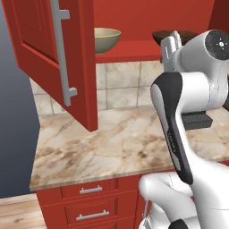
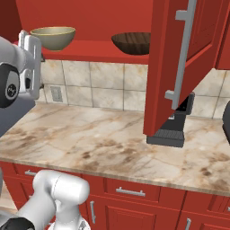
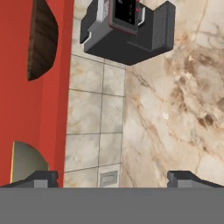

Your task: Open the cabinet. Pick the bowls from the counter and place them in the cabinet. Then close the cabinet.

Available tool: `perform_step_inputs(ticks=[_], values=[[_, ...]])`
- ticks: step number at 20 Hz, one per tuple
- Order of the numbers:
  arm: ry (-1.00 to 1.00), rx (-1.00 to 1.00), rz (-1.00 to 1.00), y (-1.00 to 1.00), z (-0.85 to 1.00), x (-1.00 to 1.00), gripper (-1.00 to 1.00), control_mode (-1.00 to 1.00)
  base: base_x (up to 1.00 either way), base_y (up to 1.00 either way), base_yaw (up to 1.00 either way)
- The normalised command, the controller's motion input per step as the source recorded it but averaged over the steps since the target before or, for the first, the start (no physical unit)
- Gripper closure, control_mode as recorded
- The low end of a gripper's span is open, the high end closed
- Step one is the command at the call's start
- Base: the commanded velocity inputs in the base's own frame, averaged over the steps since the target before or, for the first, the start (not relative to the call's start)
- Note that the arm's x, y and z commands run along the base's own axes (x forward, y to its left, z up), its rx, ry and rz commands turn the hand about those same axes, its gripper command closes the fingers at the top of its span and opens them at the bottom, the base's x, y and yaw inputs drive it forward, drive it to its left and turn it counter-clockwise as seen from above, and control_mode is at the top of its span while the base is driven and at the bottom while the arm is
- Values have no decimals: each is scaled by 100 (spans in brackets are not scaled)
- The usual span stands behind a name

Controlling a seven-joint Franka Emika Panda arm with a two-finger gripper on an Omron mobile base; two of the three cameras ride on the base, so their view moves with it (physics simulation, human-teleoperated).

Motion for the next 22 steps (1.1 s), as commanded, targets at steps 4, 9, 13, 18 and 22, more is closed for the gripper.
perform_step_inputs(ticks=[4,9,13,18,22], values=[[2,0,0,-17,0,-29,-100,-100,0,0,0],[0,0,0,-21,-7,-36,-100,-100,0,0,0],[-6,0,0,-17,-31,-31,-100,-100,0,0,0],[-12,0,0,-19,-39,-23,-100,-100,0,0,0],[0,3,0,-24,-2,-17,-100,-100,0,0,0]])
